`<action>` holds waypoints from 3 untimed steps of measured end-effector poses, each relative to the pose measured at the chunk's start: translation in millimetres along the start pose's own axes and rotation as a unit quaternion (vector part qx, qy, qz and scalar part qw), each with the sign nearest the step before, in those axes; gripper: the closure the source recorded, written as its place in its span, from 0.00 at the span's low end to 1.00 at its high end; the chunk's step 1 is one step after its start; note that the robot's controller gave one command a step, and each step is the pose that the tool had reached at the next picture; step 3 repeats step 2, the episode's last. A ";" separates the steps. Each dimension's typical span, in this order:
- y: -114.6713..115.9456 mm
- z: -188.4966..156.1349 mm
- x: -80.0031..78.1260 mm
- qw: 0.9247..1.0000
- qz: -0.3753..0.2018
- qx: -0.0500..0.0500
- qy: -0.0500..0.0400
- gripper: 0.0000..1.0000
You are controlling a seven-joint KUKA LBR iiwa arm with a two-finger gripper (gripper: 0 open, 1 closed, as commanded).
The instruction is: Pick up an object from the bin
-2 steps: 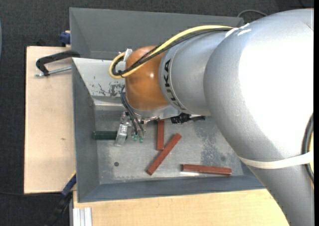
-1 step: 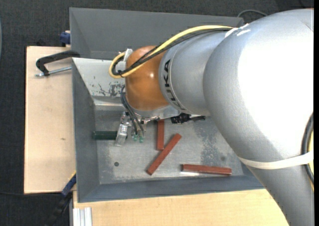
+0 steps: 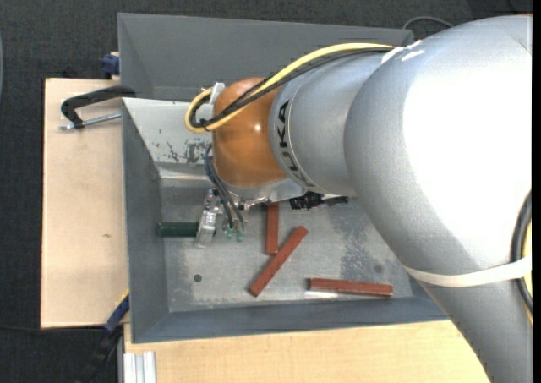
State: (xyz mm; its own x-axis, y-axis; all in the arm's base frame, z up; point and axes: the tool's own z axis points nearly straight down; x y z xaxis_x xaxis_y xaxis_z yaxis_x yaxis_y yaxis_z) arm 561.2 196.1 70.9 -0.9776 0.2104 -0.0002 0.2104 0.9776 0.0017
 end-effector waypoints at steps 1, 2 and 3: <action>31.9 -201.7 -10.1 1.000 0.006 -0.001 -0.002 1.00; 33.1 -206.7 -10.2 1.000 0.005 -0.001 -0.002 1.00; 33.1 -206.7 -10.2 1.000 0.005 -0.001 -0.002 1.00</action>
Offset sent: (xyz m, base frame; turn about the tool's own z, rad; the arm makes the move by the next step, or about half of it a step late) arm 0.0000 0.0000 0.0000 0.0000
